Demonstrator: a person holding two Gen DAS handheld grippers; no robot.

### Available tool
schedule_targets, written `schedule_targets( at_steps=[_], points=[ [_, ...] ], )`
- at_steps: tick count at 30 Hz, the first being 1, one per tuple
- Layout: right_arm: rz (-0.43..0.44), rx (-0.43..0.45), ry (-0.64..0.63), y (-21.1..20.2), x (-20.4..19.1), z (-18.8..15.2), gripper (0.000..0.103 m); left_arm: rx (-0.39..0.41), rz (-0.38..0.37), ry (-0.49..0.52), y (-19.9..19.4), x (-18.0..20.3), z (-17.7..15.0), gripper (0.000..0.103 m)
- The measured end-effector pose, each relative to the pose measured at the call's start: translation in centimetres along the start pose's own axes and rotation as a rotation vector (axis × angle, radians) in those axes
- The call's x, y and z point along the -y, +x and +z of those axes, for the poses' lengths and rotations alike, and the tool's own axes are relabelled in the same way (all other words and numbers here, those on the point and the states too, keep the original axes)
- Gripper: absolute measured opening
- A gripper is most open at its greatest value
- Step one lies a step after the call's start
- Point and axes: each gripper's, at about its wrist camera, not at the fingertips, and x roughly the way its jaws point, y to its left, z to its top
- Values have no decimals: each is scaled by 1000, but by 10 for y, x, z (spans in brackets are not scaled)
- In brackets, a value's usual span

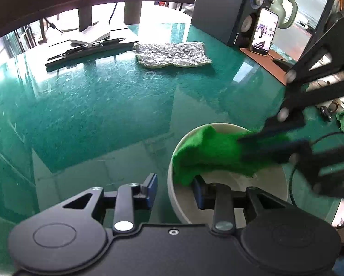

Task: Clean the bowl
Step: 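Push the cloth into the bowl with the right gripper while the left gripper tilts the bowl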

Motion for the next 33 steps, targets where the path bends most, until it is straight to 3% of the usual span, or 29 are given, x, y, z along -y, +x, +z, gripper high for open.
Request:
schedule_targets(
  at_steps=[9, 10, 11, 13, 18, 20, 22, 25, 27, 28, 29, 30, 31, 33],
  points=[
    [29, -70, -113, 26, 0, -3, 11, 5, 36, -54, 5, -4, 5, 43],
    [32, -72, -113, 26, 1, -2, 16, 3, 37, -60, 5, -5, 5, 44],
    [53, -56, -94, 19, 2, 0, 34, 3, 42, -62, 5, -5, 5, 45],
    [72, -33, -69, 7, 3, 2, 47, 3, 48, -61, 5, -4, 6, 45],
    [63, -38, -81, 15, 18, 1, 42, 4, 58, -55, 5, -4, 6, 49],
    [60, -72, -64, 29, 18, -4, 27, 3, 59, -49, 5, -4, 6, 49],
    [92, -84, 5, 41, 24, -6, 19, 3, 60, -46, 5, -5, 6, 49],
    [132, -104, 70, 56, 32, -5, 18, 5, 64, -50, 7, -6, 7, 53],
    [188, -133, 123, 62, 36, -4, 21, 4, 70, -43, 7, -6, 8, 55],
    [195, -115, 140, 61, 38, -4, 33, 4, 70, -40, 7, -7, 8, 55],
    [201, -97, 158, 60, 39, -5, 56, 3, 67, -40, 8, -8, 8, 56],
    [208, -78, 175, 59, 41, -5, 62, 3, 66, -40, 8, -9, 8, 56],
    [213, -66, 211, 58, 43, -5, 64, 2, 67, -37, 8, -9, 8, 57],
    [218, -56, 250, 58, 44, -5, 48, 2, 68, -35, 8, -9, 9, 58]
  ],
)
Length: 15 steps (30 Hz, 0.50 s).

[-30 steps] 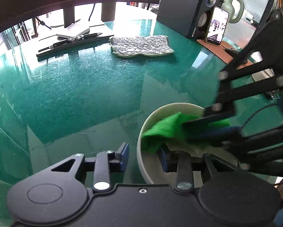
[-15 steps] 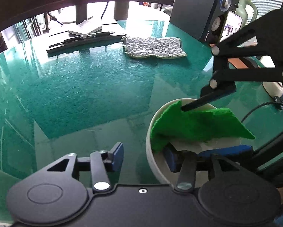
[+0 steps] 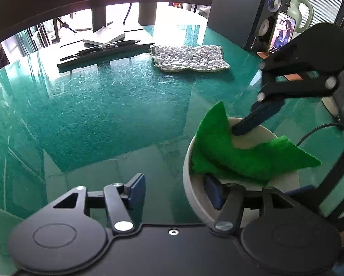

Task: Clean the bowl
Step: 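Push the cloth into the bowl with the right gripper while the left gripper tilts the bowl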

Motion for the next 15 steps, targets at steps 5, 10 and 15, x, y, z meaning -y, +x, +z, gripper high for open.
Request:
schedule_targets(
  at_steps=[5, 10, 15],
  points=[
    [-15, -15, 25, 18, 0, 0, 19, 1, -3, 9, 1, 0, 1, 59],
    [-3, -35, 74, 57, 14, 2, 19, 1, 0, 11, 2, 1, 2, 59],
    [17, -66, 132, 73, 15, 7, 17, 11, 19, 12, 3, 1, 2, 63]
  ],
)
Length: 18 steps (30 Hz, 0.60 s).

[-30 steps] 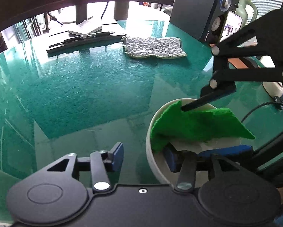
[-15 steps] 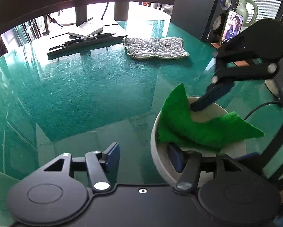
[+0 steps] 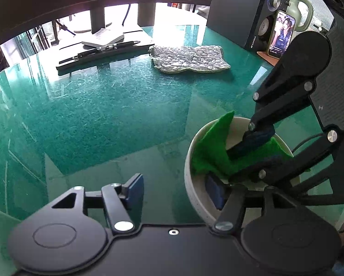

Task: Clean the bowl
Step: 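Push the cloth into the bowl with the right gripper while the left gripper tilts the bowl, then scrub the inside of the bowl with the cloth in the right gripper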

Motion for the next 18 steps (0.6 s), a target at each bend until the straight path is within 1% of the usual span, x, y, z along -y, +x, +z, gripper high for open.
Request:
schedule_targets(
  at_steps=[2, 6, 7, 9, 10, 12, 13, 15, 16, 18],
  points=[
    [26, -34, 53, 4, 5, 3, 17, 3, 7, 0, 1, 1, 0, 67],
    [176, -65, 190, 13, 14, 15, 17, 16, 24, 13, 2, 3, 1, 68],
    [187, -67, 201, 12, 16, 17, 17, 18, 28, 21, 2, 4, 2, 68],
    [186, -60, 184, 18, 12, 17, 17, 21, 37, 67, 2, 7, 3, 68],
    [181, -64, 167, 14, 2, 14, 17, 22, 43, 97, 2, 10, 4, 68],
    [105, -81, 73, 19, -7, 16, 17, 24, 53, 146, 2, 14, 5, 65],
    [67, -89, 25, 21, -11, 17, 17, 19, 46, 160, 2, 14, 6, 61],
    [-65, -78, -141, 28, -23, 16, 17, 13, 36, 182, 2, 15, 8, 58],
    [-115, -64, -194, 30, -27, 17, 17, 14, 38, 188, 2, 16, 8, 56],
    [-170, -37, -207, 35, -28, 19, 17, 18, 44, 198, 2, 17, 8, 56]
  ],
)
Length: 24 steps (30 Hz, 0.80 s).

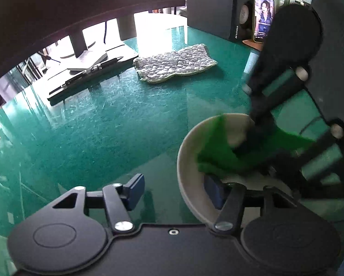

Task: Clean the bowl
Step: 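Scrub the inside of the bowl with the cloth in the right gripper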

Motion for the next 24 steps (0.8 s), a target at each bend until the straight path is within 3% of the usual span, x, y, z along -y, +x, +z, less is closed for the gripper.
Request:
schedule_targets(
  at_steps=[3, 8, 9, 10, 12, 14, 18, 24],
  points=[
    [37, -25, 43, 7, -1, 0, 17, 1, 2, -4, 0, 0, -1, 56],
    [202, -43, 197, 2, 3, -2, 19, 10, 11, -4, 0, 2, -1, 57],
    [261, -36, 280, 4, 10, -1, 19, 11, 13, -2, 0, 2, 0, 57],
    [285, -35, 311, -12, 20, -6, 19, 11, 14, 2, 0, 3, 0, 57],
    [266, -38, 286, -7, 21, -7, 18, 10, 13, 11, 0, 3, 1, 56],
    [165, -35, 187, -2, 16, -6, 18, 10, 11, 14, 0, 3, 1, 56],
    [92, -23, 179, 2, 15, -4, 18, 11, 17, 19, 0, 3, 0, 56],
    [275, -20, 336, -16, 24, 1, 21, 12, 18, 23, 0, 3, 0, 56]
  ],
)
